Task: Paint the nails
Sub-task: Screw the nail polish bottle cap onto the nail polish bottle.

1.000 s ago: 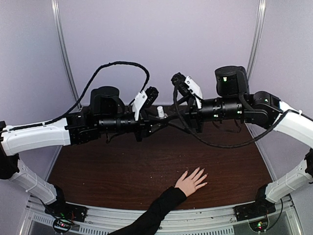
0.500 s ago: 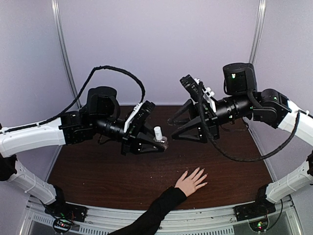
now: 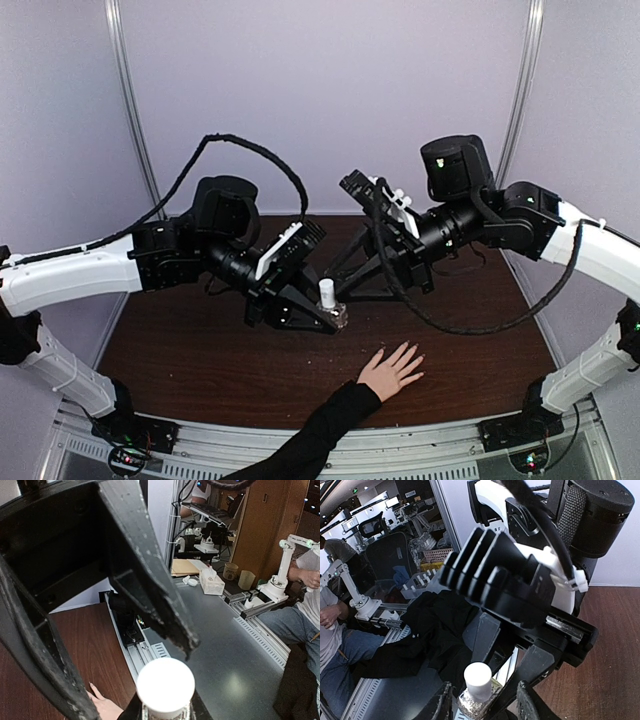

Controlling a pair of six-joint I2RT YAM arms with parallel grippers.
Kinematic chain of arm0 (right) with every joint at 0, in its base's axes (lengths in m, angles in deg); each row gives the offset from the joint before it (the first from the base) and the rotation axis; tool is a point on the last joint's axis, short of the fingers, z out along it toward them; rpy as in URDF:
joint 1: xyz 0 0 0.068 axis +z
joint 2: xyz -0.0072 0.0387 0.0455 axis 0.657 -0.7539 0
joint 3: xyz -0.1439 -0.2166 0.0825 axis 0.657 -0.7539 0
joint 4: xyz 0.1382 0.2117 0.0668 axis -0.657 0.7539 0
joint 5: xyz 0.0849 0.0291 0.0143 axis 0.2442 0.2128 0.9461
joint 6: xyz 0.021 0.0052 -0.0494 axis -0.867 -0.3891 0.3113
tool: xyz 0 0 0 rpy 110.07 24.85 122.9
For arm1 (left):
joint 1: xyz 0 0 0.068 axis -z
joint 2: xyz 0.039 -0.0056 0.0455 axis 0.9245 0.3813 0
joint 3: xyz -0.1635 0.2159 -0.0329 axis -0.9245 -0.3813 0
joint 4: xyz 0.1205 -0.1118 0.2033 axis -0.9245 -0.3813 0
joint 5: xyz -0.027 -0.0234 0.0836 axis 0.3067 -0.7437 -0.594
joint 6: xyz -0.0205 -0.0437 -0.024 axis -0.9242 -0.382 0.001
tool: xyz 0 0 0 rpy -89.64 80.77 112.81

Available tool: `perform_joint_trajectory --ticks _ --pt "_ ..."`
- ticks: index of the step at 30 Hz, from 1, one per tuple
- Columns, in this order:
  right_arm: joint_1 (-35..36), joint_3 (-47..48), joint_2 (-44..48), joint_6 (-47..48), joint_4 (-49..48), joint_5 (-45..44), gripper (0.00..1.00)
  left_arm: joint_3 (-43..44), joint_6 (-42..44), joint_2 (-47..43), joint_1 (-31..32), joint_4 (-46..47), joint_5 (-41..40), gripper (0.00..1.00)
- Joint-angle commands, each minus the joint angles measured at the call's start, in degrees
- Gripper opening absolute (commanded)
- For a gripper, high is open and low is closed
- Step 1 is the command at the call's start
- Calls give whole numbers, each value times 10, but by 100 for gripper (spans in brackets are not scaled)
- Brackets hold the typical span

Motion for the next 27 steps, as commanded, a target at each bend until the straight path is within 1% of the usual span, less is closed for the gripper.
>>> perform_joint_trajectory --ticks 1,4,9,16,21,27 --pt "9 15 -6 -17 -25 33 42 24 18 7 4 -2 22 0" --pt "13 13 -10 -22 -34 44 41 26 18 9 4 -2 21 0" --pt "17 12 -21 -29 -38 60 35 27 19 6 4 -1 17 0" --pt "19 12 -21 -30 -34 61 22 18 18 -4 4 8 -4 0" --pt "19 14 -24 -20 -19 49 16 3 7 -20 3 31 -79 0" --pt "19 16 -22 1 8 -10 11 -14 -17 -39 -3 62 -211 0"
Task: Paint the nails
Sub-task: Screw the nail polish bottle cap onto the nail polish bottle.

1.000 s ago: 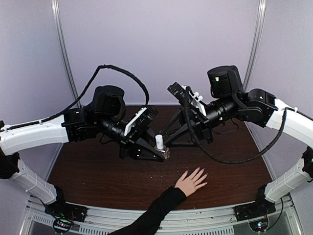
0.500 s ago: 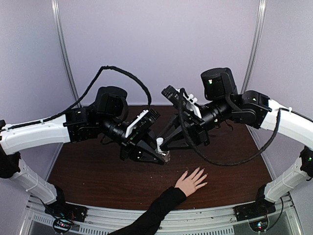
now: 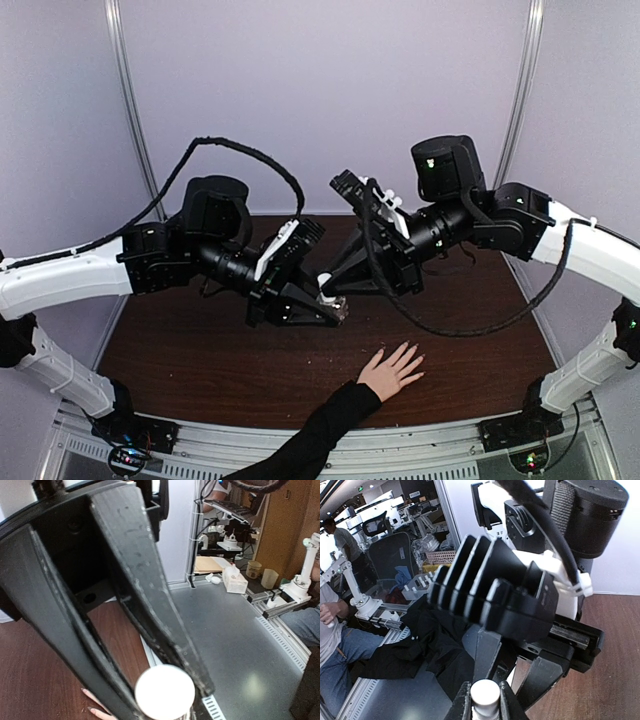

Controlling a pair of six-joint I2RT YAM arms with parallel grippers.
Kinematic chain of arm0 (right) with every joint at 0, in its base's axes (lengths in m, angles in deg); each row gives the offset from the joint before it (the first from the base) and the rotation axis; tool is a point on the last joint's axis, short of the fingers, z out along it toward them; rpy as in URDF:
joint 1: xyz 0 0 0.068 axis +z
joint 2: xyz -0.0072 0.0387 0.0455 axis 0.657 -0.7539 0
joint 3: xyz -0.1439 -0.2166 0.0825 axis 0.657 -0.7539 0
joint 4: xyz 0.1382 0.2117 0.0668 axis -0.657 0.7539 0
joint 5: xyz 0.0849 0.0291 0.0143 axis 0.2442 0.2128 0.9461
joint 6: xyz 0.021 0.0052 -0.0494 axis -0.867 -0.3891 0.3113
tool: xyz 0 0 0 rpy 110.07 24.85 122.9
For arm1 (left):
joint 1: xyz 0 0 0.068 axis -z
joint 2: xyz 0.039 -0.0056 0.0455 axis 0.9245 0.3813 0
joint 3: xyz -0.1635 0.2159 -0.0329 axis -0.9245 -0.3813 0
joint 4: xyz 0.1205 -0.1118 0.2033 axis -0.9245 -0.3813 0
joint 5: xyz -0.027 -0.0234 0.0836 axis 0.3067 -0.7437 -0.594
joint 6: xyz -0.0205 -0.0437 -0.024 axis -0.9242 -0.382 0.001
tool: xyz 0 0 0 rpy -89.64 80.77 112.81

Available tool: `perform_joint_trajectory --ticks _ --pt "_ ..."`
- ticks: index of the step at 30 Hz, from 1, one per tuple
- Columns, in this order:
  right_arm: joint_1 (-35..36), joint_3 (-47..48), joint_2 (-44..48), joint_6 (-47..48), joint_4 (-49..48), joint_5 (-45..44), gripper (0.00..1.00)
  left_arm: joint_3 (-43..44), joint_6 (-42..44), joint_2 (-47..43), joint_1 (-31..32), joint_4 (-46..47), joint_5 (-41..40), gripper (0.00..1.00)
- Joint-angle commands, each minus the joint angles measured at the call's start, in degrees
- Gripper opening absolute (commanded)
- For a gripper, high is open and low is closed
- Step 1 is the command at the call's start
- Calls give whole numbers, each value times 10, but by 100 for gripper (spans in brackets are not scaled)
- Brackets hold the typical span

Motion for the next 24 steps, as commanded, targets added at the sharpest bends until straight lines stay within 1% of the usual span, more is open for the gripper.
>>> perform_joint_trajectory --ticks 1,6,9,12,17,22,24 --pt "7 11 0 7 39 -41 10 -11 -25 -25 -12 70 -153 0" --pt "7 12 -1 6 46 -118 7 -15 -43 -33 -14 92 -249 0" --pt "7 12 -5 -1 46 -188 7 -9 -62 -32 -14 97 -333 0" --pt "7 10 -7 -11 37 -254 7 -9 -77 -29 -14 110 -388 0" --pt "8 -10 -1 -40 -3 -356 8 11 -94 1 -14 109 -426 0" --pt "8 -24 9 -50 -20 -399 10 12 -103 8 -14 117 -447 0" --pt "8 -28 15 -50 -21 -410 18 14 -102 7 -14 114 -455 0"
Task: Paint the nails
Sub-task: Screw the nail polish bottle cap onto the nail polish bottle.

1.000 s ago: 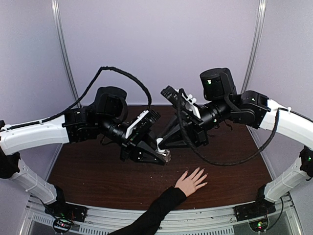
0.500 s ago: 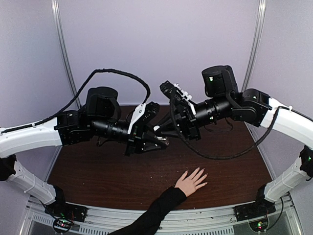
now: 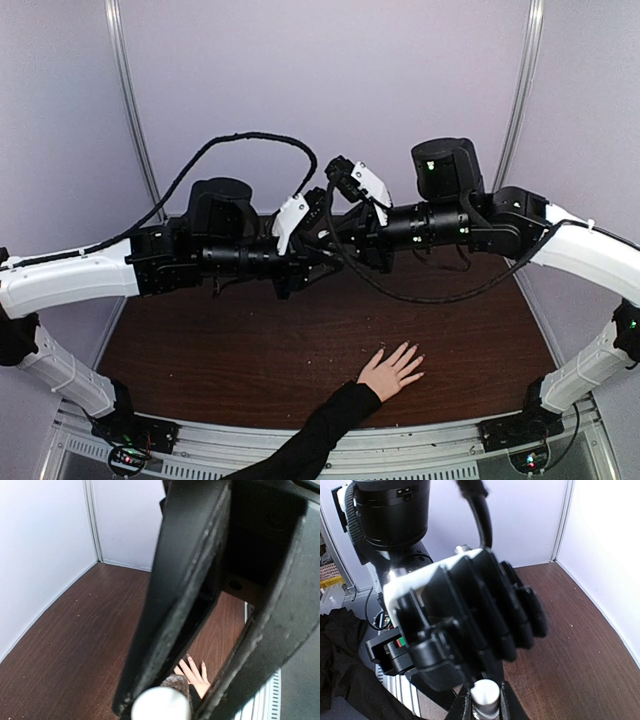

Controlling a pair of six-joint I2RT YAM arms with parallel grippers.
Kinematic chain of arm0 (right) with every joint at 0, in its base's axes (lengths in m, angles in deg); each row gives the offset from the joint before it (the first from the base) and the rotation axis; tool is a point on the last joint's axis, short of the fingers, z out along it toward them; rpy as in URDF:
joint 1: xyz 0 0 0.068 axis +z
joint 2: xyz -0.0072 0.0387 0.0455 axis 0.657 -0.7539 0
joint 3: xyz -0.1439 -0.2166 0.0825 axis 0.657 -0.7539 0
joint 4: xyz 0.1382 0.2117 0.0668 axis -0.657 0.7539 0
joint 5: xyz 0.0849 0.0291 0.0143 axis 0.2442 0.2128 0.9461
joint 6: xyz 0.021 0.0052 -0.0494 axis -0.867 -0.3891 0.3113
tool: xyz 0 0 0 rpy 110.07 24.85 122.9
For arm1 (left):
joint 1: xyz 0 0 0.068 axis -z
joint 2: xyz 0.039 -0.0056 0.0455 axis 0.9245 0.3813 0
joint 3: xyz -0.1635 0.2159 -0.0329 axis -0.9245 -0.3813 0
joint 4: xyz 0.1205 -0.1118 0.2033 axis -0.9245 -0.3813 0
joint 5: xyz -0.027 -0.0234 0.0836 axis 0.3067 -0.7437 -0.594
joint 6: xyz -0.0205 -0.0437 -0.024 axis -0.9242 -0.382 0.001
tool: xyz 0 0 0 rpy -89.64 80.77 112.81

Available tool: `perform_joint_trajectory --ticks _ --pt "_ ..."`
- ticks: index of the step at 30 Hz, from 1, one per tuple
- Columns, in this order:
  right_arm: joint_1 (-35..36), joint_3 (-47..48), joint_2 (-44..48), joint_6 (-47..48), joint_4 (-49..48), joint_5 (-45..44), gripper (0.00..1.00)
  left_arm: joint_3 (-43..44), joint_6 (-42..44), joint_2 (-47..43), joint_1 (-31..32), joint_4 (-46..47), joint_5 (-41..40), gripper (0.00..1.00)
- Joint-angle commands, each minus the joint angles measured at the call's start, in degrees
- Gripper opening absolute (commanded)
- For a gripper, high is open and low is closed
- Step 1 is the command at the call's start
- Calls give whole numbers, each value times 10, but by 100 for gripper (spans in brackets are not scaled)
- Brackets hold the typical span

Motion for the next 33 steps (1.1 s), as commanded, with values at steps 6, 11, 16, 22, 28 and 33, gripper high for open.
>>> perform_joint_trajectory --ticks 6,11,16,22,28,33 --pt "8 -14 40 -48 13 -38 40 21 28 -6 -11 62 -38 0" --pt "-4 -14 71 -33 35 -6 48 8 60 -21 -15 35 93 0" --pt "-9 -8 87 -3 66 88 52 21 106 -22 -18 -20 212 0" --pt "-9 25 81 24 105 174 54 37 133 -20 -18 -67 307 0" --pt "-9 14 84 36 110 210 54 47 157 -9 -18 -98 380 0" --pt "-8 14 69 44 115 257 53 50 167 0 -17 -114 437 0"
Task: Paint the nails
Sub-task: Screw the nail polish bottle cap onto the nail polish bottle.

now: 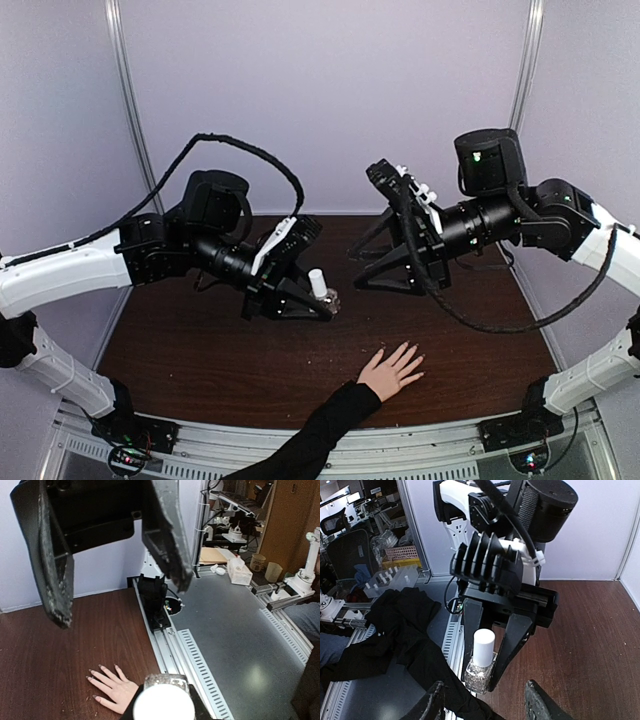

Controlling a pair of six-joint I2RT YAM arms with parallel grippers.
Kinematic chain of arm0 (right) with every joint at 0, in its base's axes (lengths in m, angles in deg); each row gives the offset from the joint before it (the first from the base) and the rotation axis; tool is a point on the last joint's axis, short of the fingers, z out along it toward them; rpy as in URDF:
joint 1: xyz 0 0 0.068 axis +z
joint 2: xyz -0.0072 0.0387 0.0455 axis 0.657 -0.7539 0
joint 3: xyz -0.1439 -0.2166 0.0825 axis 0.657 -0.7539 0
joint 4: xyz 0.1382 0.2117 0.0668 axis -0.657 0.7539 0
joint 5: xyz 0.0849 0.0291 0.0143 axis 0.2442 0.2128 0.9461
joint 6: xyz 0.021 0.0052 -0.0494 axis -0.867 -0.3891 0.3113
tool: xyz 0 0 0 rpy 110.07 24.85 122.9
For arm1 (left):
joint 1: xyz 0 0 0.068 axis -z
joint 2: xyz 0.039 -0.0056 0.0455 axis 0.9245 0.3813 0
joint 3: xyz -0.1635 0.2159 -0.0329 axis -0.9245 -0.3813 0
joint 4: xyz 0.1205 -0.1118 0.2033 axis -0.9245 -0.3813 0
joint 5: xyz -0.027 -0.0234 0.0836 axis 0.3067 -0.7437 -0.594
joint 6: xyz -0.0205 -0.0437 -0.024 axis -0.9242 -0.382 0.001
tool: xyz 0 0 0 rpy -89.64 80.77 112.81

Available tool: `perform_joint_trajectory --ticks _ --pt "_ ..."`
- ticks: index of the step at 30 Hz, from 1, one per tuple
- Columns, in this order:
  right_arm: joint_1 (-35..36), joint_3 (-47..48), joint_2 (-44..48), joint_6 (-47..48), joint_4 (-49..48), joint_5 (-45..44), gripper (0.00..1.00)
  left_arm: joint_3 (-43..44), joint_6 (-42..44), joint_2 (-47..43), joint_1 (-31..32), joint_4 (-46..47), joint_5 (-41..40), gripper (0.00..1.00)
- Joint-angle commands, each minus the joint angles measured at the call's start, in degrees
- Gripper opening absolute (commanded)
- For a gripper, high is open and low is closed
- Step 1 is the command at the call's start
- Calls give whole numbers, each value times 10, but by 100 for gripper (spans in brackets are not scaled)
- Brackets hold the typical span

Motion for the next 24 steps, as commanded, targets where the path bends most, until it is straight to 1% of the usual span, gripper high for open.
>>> perform_joint_trajectory --ticks 1,7,10,16,24 --pt "1 10 -12 13 9 62 53 17 23 6 -2 -8 88 0" --pt "11 24 -38 3 1 90 52 17 24 14 0 -3 123 0" --pt "14 33 -58 -2 -1 110 51 27 27 28 1 -15 138 0" --pt "21 40 -76 -14 -22 133 50 42 39 41 6 -34 143 0" --pt "22 25 -89 -53 -68 173 48 53 45 47 10 -42 133 0"
